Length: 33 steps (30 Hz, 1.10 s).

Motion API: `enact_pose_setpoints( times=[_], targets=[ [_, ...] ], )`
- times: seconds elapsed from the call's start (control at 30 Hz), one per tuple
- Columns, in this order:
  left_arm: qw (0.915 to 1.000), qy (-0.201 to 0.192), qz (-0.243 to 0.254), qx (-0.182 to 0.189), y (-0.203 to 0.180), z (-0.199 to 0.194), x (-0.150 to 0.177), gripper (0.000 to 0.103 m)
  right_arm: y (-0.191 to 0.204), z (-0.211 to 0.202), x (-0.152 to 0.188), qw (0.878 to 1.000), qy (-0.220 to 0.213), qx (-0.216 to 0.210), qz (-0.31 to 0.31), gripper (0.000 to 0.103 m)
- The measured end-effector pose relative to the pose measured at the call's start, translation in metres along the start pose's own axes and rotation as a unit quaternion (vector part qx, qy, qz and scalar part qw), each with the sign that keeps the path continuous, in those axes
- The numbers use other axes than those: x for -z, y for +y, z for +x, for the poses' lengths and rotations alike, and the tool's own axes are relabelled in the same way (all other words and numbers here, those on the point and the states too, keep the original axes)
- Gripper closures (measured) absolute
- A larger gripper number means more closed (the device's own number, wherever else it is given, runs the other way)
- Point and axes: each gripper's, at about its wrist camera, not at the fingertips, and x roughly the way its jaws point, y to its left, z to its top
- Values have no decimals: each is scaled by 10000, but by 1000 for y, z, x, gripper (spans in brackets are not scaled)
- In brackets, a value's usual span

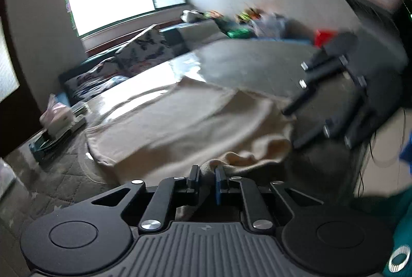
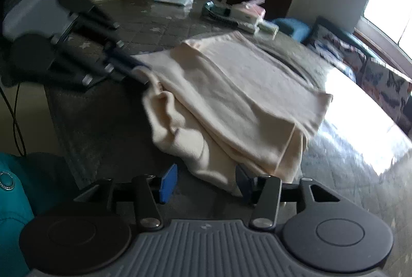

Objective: Fold clothes

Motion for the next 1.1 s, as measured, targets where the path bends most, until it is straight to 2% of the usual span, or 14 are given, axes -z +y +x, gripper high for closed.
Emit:
enact_pose_setpoints(
  times=[0.07,0.2,0.3,0.37,0.4,0.43,0.5,0.53,0.77,0.83,0.87,0.9,0.97,1.1],
  targets=[
    [9997,-40,-248,0,9,3,-7,91,2,4,-3,9999,-99,60,-88,48],
    [9985,-36,-548,-6,22,14,-15,91,-2,17,-11,9995,-262,125,-109,49],
    [9976,4,-696,27,28,19,-16,90,-13,27,-18,9996,-257,-36,140,61],
    [9972,35,-739,44,30,18,-14,87,-24,32,-22,9988,-181,-226,391,79],
    [9973,46,-733,45,31,17,-13,86,-28,32,-23,9983,-181,-270,482,82],
    [9974,60,-721,50,32,15,-11,83,-31,32,-25,9978,-190,-303,564,87],
    [9984,44,-562,-35,30,9,-5,71,-39,32,-28,9965,-208,-367,728,89],
    [9988,33,-474,-84,29,5,-3,69,-42,32,-30,9957,-217,-399,810,90],
    [9990,149,178,-388,16,2,17,65,-59,32,-40,9913,-306,-492,1181,91],
    [9985,232,249,-433,15,7,20,66,-60,32,-41,9907,-327,-467,1233,92],
    [9982,264,292,-459,14,9,22,73,-59,32,-41,9907,-341,-445,1239,92],
    [9977,263,349,-525,14,9,23,85,-58,32,-40,9908,-352,-429,1233,92],
    [9977,212,324,-562,14,5,23,93,-56,28,-39,9908,-402,-410,1225,93],
    [9984,6,177,-539,17,-12,17,96,-51,16,-37,9902,-577,-394,1207,94]
  ],
)
